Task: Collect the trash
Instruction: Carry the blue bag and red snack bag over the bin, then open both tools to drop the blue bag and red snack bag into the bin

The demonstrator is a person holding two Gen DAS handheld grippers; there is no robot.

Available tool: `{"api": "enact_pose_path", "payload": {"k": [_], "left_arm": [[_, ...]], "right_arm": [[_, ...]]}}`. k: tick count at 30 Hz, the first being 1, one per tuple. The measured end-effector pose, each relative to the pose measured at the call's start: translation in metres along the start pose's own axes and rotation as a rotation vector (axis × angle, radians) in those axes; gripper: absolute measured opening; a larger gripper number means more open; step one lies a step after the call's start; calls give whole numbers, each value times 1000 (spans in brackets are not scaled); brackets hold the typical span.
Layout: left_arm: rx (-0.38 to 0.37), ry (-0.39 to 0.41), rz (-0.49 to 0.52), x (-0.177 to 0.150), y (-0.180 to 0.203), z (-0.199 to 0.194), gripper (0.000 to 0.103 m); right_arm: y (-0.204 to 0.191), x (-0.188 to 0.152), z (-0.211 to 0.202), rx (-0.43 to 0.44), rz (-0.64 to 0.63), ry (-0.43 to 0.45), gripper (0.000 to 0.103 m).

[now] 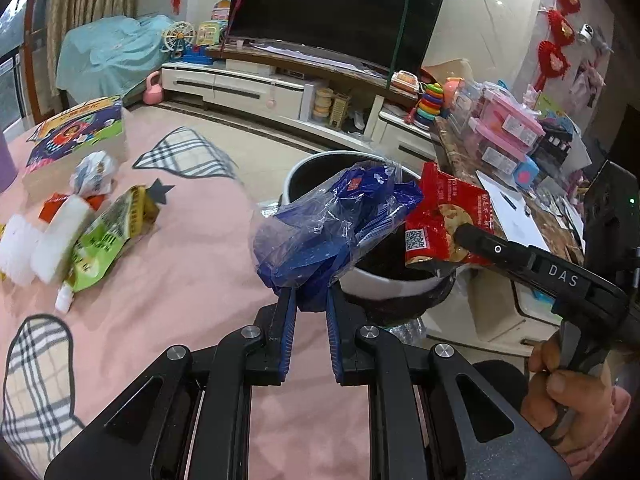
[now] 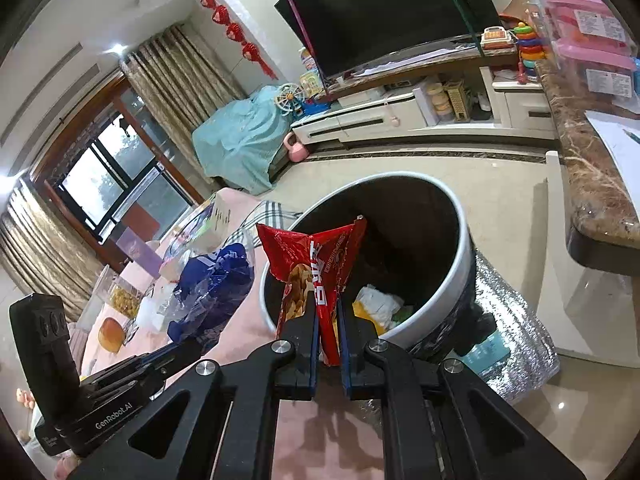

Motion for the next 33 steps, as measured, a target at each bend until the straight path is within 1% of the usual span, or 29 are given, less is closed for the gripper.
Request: {"api": "enact_pose_path", "payload": {"k": [9,25,33], "left_arm": [[9,-21,31,10,13,16,13],[35,-59,80,24,28,45,14],[46,-64,90,28,29,53,17]], "right_arm": [[14,8,1,-23,12,7,8],[31,20,15,-61,17,-18,8],[33,25,24,-77,12,-31,9]]}}
Point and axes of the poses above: each gripper's, at about its wrist camera, not at the fingertips, and z roughly the way its jaws point, y to its right, x to its top, the point moved 6 cm from there along z, roughly the way its jaws point, and after that the axes turned 2 degrees about -z, right-handed, at the moved point
